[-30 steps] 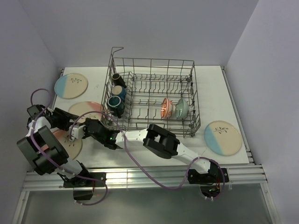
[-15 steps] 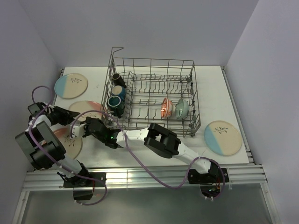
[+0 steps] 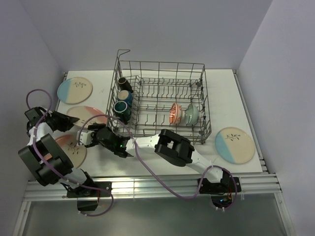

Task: Load the mixed dishes into the dish rack
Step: Grab a plate with the left arm, then pass the plate from the left arm to the right

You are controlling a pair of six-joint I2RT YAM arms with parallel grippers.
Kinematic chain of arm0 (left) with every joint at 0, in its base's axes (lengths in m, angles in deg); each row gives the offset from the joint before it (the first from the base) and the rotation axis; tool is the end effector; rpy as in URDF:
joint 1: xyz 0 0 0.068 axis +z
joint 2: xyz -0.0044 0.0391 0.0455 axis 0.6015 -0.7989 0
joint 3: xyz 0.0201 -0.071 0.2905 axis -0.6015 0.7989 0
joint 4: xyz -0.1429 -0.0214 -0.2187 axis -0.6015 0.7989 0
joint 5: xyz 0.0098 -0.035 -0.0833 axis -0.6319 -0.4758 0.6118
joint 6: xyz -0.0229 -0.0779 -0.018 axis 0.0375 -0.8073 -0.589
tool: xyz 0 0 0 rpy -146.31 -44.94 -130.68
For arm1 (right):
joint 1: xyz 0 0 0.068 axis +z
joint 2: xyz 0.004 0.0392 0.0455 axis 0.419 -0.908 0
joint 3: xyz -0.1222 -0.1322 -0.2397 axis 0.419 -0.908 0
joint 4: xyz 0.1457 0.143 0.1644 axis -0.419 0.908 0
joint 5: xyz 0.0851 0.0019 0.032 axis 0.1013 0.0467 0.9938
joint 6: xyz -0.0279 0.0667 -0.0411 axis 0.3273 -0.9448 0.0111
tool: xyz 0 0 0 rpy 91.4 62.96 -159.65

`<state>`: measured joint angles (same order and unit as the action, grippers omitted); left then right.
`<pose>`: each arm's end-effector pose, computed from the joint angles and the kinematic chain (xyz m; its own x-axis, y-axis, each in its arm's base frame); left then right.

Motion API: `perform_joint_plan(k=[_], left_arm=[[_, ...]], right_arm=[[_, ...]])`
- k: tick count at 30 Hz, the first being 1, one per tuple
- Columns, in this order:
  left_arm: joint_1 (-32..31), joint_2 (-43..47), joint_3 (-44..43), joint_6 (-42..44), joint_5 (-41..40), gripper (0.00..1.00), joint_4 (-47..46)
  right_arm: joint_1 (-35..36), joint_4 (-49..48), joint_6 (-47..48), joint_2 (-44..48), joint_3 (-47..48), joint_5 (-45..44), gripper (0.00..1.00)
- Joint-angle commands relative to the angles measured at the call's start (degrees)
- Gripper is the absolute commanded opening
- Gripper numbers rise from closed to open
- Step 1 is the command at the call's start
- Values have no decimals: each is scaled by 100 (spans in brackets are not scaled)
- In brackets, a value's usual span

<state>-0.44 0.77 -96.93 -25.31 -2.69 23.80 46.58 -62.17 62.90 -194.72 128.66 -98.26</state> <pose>0.2684 0.1419 0.2019 -0.4203 -0.8925 -0.1640 -0.5198 0.3849 -0.7627 0.2124 0.5745 0.1682 0.5248 -0.4852 -0.6995 -0.6630 0.2824 -0.6933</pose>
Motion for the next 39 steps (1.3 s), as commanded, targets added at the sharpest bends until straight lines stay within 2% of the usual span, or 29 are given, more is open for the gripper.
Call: perform_joint_plan(k=[1,2,3,6,9,14,18,20,23,26,28,33,37,39], left_arm=[[152,470,-167,47,-68,0,-280],[170,497,-193,56,-60,0,-253],[179,567,-211,65,-51,0,-218],[223,707,-307,74,11,0,-139],[240,857,-430,109,90,0,-43],[249,1173,-597,135,90,0,177],[249,1420,-738,153,-103,0,388],[249,1438,-730,153,-112,0,388],[249,1472,-668,39,-68,0,301],[275,1482,-738,39,-130,0,344],[302,1482,-834,47,-174,0,397],[302,1438,-870,-40,-86,0,345],[310,1446,-852,-23,-95,0,344],[310,1464,-870,-23,-103,0,353]], right_arm=[[89,-357,-356,710,-242,200,67],[89,-383,-383,781,-364,226,69],[98,-401,-409,843,-418,244,76],[125,-340,-541,1142,-602,323,84],[142,-235,-717,1572,-918,560,87],[142,450,-989,2460,-1218,1454,100],[125,1503,-1218,2777,-981,2510,100],[159,1533,-1314,2768,-937,2643,100],[274,1252,-1437,2654,-981,2372,100],[274,1278,-1526,2689,-1050,2695,100],[291,1295,-1280,2742,-1173,3107,100],[300,1874,-422,2339,-805,3390,100],[213,1902,56,2118,-699,3486,100],[134,1875,144,2223,-778,3977,100]])
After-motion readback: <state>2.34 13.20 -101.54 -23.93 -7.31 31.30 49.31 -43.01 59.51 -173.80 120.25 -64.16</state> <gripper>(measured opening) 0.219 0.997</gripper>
